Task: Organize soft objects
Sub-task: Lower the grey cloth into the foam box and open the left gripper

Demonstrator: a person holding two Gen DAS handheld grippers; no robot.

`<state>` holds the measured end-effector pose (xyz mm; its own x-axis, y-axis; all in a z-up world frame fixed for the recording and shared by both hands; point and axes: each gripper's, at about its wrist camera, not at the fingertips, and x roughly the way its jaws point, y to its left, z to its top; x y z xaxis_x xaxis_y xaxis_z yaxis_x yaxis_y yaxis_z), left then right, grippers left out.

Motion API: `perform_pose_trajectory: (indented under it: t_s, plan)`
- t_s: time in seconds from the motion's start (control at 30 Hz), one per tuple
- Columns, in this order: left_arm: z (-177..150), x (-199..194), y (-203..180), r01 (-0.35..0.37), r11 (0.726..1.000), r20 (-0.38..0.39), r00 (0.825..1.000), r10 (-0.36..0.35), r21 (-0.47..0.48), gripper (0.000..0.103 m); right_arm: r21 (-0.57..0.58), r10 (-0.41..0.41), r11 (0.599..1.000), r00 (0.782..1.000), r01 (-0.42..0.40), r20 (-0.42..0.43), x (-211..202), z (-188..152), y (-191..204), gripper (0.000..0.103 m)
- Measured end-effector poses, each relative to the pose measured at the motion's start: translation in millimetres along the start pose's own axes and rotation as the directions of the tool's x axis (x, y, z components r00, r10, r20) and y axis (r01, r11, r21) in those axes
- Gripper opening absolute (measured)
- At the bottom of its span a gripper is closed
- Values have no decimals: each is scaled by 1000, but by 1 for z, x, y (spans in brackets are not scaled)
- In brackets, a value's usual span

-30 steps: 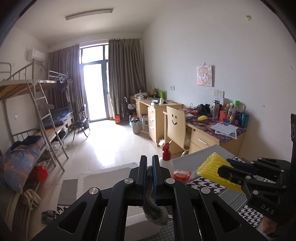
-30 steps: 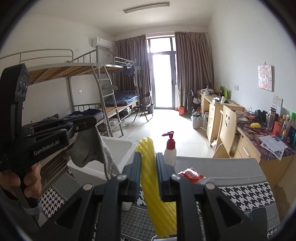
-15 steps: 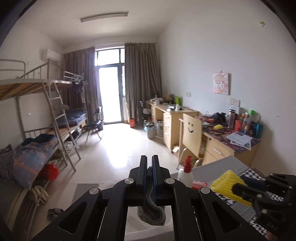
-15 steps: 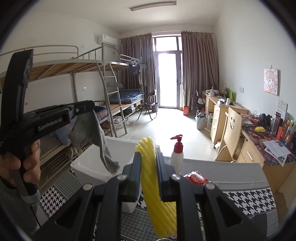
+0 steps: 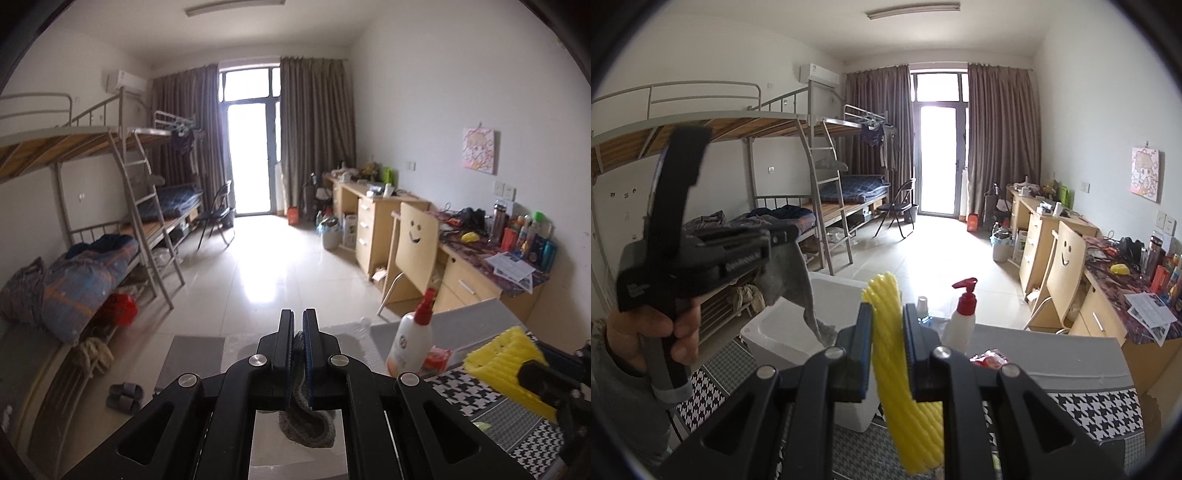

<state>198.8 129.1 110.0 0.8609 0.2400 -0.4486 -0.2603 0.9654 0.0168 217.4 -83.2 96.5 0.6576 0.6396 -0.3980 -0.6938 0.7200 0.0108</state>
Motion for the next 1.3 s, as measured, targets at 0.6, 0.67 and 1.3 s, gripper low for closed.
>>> perform_pose_trajectory:
  t_s: [0.6,0.67,1.3]
  plan:
    - [-24,46,8,-10,1000,-156,988,6,-29,7,-20,11,1000,1000,-11,-26,14,0,6,19]
    - [-27,50,10,-4,999,-179,984,-3,-38,8,-16,12,1000,999,-12,-30,16,0,6,19]
    - [-30,12,28,-46,998,-62,997,43,-51,102,-23,19,1000,998,-20,-55,33,5,14,19]
